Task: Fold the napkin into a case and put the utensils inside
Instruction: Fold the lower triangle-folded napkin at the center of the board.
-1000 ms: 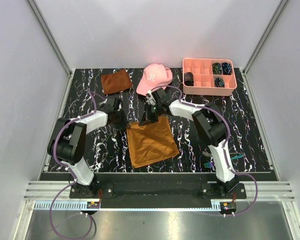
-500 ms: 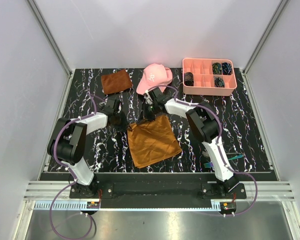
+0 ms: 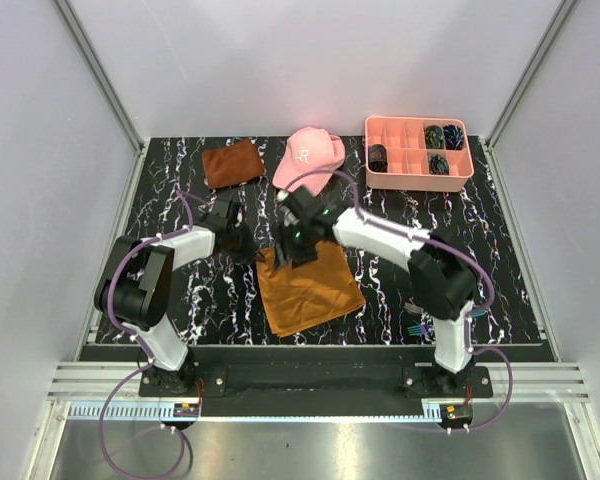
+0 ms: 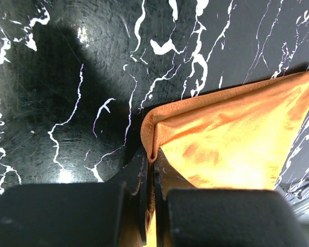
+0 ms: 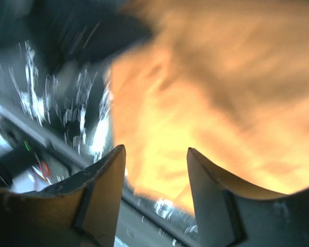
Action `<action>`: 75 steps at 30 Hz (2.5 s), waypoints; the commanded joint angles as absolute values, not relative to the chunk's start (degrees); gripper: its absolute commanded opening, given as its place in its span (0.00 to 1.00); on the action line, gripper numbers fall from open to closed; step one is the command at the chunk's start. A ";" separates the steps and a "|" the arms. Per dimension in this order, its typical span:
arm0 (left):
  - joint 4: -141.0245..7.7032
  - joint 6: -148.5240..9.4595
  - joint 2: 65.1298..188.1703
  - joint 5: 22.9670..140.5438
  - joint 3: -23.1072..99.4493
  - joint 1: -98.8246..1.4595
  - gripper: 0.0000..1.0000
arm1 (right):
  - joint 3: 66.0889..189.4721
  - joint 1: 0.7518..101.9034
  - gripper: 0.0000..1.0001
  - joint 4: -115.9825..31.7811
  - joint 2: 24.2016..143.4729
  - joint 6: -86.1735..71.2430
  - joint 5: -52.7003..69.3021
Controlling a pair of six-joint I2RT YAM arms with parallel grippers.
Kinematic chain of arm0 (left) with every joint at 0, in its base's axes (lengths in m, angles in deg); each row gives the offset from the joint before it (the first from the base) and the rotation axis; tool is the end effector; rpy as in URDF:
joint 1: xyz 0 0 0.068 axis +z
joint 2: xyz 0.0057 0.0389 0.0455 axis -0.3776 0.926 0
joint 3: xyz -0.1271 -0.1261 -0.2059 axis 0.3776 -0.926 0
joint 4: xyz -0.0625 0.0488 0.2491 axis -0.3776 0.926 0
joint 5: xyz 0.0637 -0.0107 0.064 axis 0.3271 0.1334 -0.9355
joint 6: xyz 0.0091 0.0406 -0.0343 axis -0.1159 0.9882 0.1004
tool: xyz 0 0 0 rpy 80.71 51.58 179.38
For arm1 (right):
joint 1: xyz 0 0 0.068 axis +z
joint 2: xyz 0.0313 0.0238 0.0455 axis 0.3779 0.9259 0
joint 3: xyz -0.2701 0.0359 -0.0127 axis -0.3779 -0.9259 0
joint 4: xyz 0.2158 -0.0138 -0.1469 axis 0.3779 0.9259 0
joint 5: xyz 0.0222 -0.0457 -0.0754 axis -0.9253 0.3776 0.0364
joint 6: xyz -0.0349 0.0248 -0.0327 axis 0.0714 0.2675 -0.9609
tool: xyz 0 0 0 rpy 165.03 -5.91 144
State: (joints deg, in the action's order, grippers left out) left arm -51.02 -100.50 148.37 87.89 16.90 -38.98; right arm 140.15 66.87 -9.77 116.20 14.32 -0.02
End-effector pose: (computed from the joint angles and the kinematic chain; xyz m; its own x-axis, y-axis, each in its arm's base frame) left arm 0.3039 -0.1010 0.1463 -0.8797 -0.4186 -0.2258 -0.2647 0.8253 -0.4989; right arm 0.2982 0.3083 0.2126 -0.9043 -0.2467 -0.3484 -0.3936 0.7979 0.4566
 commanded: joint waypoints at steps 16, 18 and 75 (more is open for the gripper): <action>-54.54 -101.81 147.40 91.69 14.61 -38.35 0.00 | 136.08 90.58 0.65 -2.27 117.71 19.12 21.48; -54.62 -101.81 147.57 91.95 14.52 -38.27 0.00 | 136.69 90.58 0.62 -2.35 118.59 18.68 21.48; -23.08 -117.62 145.36 56.89 31.03 -45.29 0.00 | 92.67 78.37 0.00 -77.40 106.55 43.20 -23.43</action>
State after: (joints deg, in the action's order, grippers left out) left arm -26.69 -112.82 142.77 68.11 25.03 -43.77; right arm 95.91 79.15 -64.26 105.80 37.55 -14.12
